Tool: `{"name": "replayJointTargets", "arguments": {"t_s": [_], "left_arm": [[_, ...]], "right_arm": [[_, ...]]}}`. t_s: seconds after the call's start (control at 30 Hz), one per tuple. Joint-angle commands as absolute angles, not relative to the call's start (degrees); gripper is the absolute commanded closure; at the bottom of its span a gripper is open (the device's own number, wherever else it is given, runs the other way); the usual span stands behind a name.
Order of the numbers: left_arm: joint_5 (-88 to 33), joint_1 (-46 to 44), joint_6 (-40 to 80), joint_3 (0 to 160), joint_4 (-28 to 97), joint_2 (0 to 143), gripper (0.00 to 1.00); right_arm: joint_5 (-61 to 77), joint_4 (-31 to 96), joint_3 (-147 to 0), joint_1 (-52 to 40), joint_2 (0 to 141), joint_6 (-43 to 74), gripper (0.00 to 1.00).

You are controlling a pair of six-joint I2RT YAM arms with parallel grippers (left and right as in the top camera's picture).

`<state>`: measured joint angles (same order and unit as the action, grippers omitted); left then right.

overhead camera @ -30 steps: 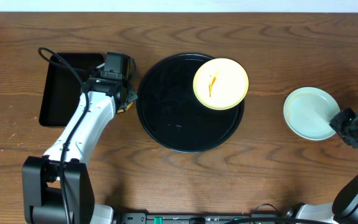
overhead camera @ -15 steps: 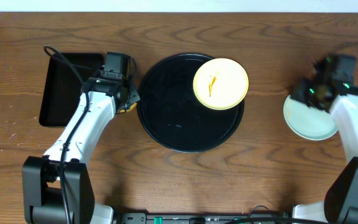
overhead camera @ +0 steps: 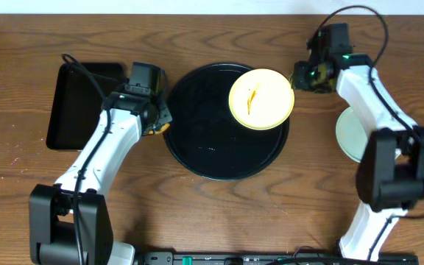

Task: Clean dirty plates on tray and stack at the side
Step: 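Move the right gripper to the yellow plate rim and grip it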

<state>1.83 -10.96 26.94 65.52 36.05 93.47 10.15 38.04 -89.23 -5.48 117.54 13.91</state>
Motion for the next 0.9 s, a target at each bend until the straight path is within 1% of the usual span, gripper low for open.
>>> {"name": "replayJointTargets", "arguments": {"t_s": [0.0, 0.17, 0.27, 0.37, 0.4, 0.53, 0.7, 0.87], "left_arm": [[1.76, -11.9, 26.13, 66.76, 36.21, 92.97, 0.93], [1.96, -12.1, 26.15, 66.76, 36.21, 93.45, 0.92], [1.93, -12.1, 26.15, 66.72, 36.21, 93.65, 0.92], [1.96, -12.1, 26.15, 66.72, 36.21, 93.65, 0.92], [1.96, -12.1, 26.15, 66.72, 36.21, 93.65, 0.92], [1.96, -12.1, 26.15, 66.7, 36.21, 93.65, 0.93], [1.96, -12.1, 26.13, 66.67, 36.23, 93.65, 0.92], [1.96, -12.1, 26.15, 66.65, 36.21, 93.65, 0.92]], "right_arm": [[12.05, 37.69, -91.81, -5.5, 119.26, 9.93, 0.54], [13.85, 37.5, -91.81, -5.67, 121.16, 9.06, 0.58], [15.55, 37.5, -91.81, -5.67, 121.97, 8.86, 0.67], [16.14, 37.26, -91.81, -5.74, 121.99, 8.67, 0.78], [16.16, 37.15, -91.81, -5.72, 121.99, 8.67, 0.79], [16.12, 37.74, -91.72, -5.72, 122.02, 8.4, 0.78], [15.66, 37.98, -91.7, -5.72, 122.06, 8.01, 0.73], [15.7, 38.3, -91.68, -5.72, 122.08, 7.99, 0.73]]}}
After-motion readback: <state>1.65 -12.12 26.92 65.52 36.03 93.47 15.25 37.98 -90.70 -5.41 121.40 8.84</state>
